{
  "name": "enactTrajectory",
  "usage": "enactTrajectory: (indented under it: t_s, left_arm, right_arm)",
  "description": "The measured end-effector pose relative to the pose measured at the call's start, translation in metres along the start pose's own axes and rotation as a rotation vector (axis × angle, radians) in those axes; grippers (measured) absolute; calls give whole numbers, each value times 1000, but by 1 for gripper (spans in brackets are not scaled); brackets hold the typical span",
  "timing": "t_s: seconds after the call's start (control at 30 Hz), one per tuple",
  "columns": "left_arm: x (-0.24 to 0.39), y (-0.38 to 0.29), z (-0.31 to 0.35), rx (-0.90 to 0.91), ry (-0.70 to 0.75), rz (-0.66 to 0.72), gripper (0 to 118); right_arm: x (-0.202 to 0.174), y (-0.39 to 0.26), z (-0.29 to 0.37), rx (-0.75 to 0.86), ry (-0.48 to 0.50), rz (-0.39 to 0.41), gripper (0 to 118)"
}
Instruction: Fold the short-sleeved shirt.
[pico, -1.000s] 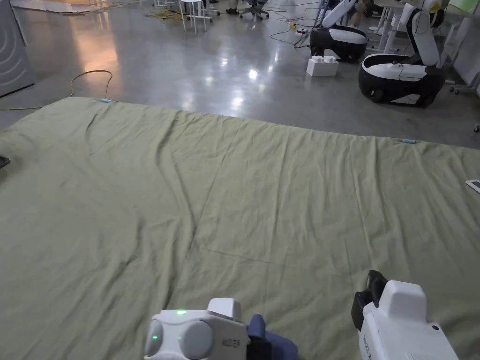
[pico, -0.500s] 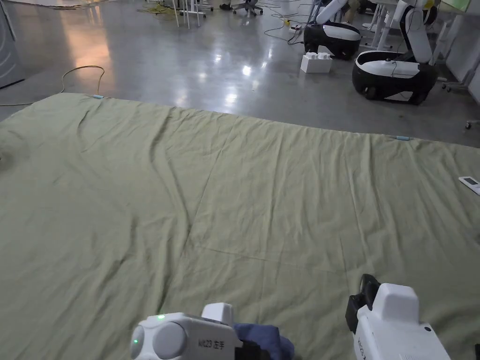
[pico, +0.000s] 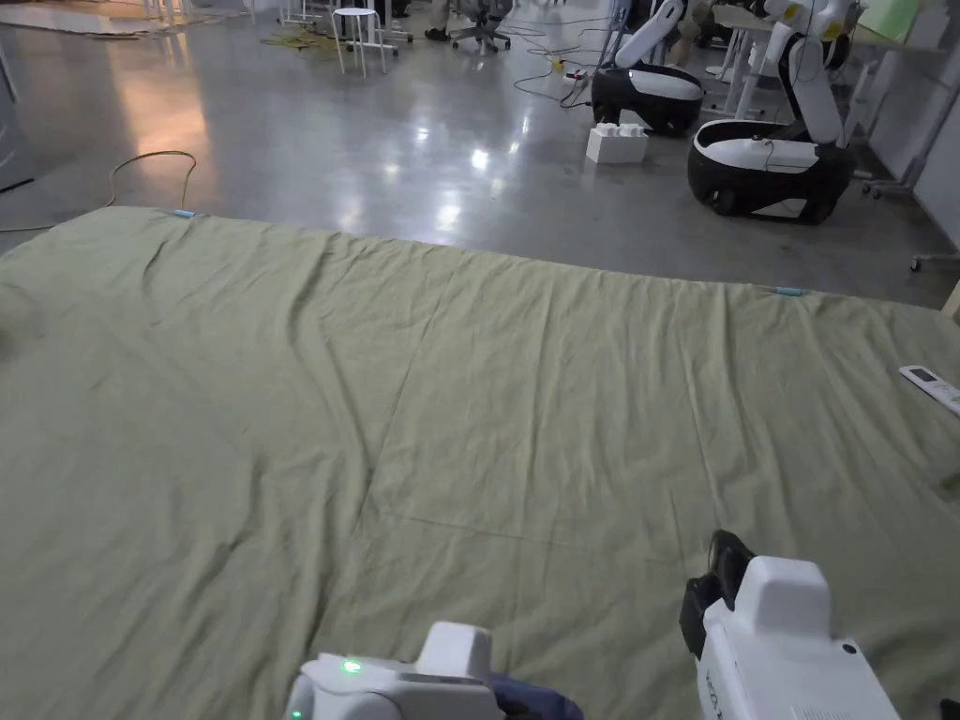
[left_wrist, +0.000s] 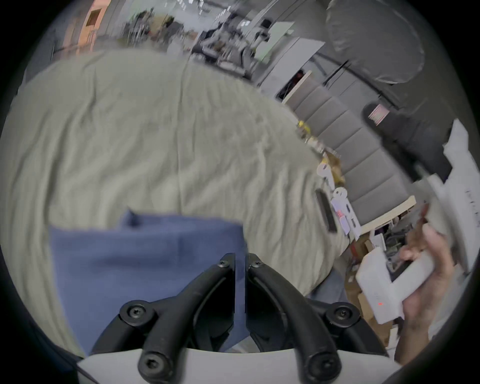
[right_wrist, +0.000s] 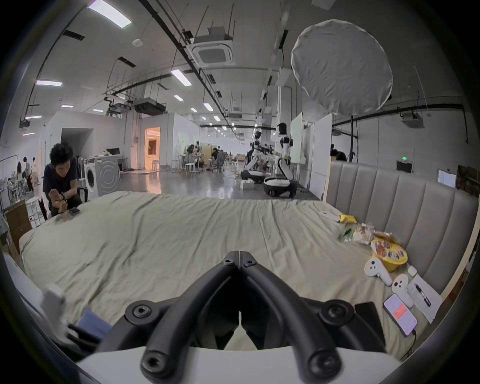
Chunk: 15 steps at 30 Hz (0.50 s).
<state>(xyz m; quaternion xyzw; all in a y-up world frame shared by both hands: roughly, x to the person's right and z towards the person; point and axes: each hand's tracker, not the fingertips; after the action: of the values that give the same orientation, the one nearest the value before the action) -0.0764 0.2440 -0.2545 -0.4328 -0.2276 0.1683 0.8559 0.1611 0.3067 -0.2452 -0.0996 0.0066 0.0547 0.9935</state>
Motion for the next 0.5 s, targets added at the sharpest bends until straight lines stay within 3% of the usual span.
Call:
enactTrajectory:
  t_s: [0.07, 0.2, 0.37, 0.5]
  left_arm:
    - [-2, 17, 29, 126, 28, -46, 7]
    - [4, 41, 82, 476, 369, -267, 7]
    - [-5, 60, 130, 787, 631, -334, 7]
    - [-26, 67, 153, 883, 677, -270, 7]
  right_arm:
    - [-1, 12, -1, 45, -5, 16, 0]
    - [-3, 35, -5, 88, -12, 8, 0]
    - [-4, 58, -5, 148, -39, 11, 1]
    - [-4, 63, -3, 180, -76, 26, 0]
